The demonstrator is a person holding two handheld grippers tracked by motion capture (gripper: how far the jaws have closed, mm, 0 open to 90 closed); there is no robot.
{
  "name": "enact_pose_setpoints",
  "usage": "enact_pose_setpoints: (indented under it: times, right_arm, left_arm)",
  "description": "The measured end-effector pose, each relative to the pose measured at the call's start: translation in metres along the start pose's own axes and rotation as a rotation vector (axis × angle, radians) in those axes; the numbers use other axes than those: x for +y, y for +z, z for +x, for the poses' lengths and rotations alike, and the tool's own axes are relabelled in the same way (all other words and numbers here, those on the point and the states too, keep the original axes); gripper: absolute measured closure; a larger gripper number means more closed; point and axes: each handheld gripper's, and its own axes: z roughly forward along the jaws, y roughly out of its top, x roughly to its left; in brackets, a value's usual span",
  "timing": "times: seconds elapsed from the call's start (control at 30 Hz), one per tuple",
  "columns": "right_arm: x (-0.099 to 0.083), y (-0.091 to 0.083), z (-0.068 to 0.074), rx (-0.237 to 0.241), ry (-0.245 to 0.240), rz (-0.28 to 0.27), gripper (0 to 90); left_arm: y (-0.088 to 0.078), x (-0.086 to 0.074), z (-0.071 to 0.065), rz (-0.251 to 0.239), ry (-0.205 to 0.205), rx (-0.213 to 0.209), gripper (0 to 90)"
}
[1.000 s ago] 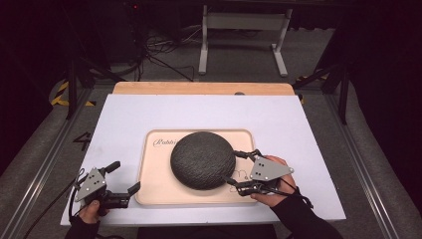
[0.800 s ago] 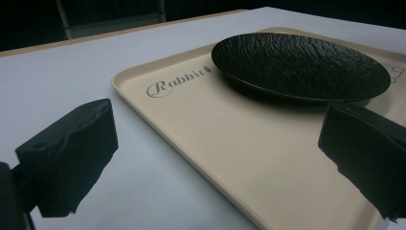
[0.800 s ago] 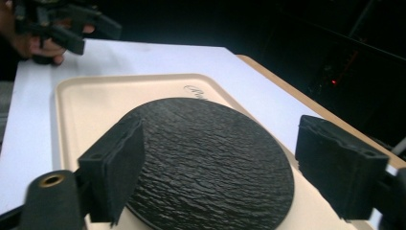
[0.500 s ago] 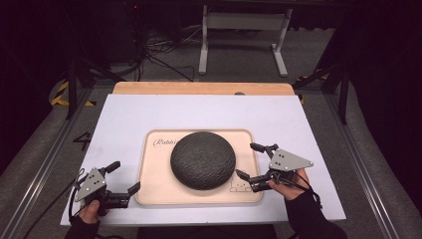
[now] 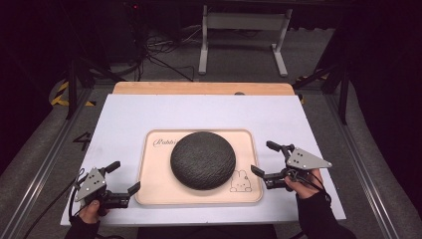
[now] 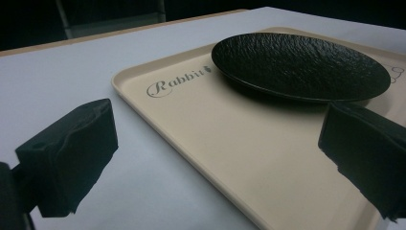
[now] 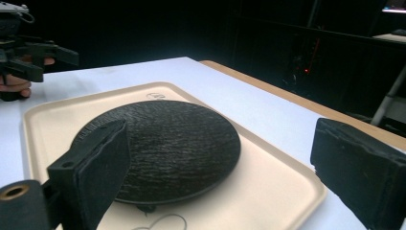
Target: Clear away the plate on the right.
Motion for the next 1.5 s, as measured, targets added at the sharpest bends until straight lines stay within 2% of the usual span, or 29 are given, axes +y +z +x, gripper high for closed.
enact_pose_setpoints:
  times: [0.27,0.67,0.9,1.23,1.27,1.5]
  right_arm:
    - [-0.013,-0.019,-0.016,-0.047,0.032,-0.005,6.8]
    - [-0.039,-0.035,-0.033,-0.116,0.075,0.008,6.8]
    - [-0.05,-0.039,-0.037,-0.127,0.107,0.023,6.8]
    - [-0.063,-0.044,-0.039,-0.128,0.183,0.025,6.6]
    - [-0.067,-0.044,-0.04,-0.127,0.211,0.031,6.6]
    - [-0.069,-0.046,-0.042,-0.128,0.244,0.012,6.4]
  left_arm:
    - [0.0,0.0,0.0,0.001,0.0,0.0,0.5]
    - [0.001,0.0,0.0,0.001,-0.001,0.002,0.5]
    - [0.0,0.0,0.0,0.0,-0.001,0.003,0.5]
    - [0.001,0.0,0.0,0.001,-0.001,0.004,0.5]
    - [0.001,0.0,0.0,0.001,-0.001,0.004,0.5]
    - [0.001,0.0,0.0,0.001,0.0,0.004,0.5]
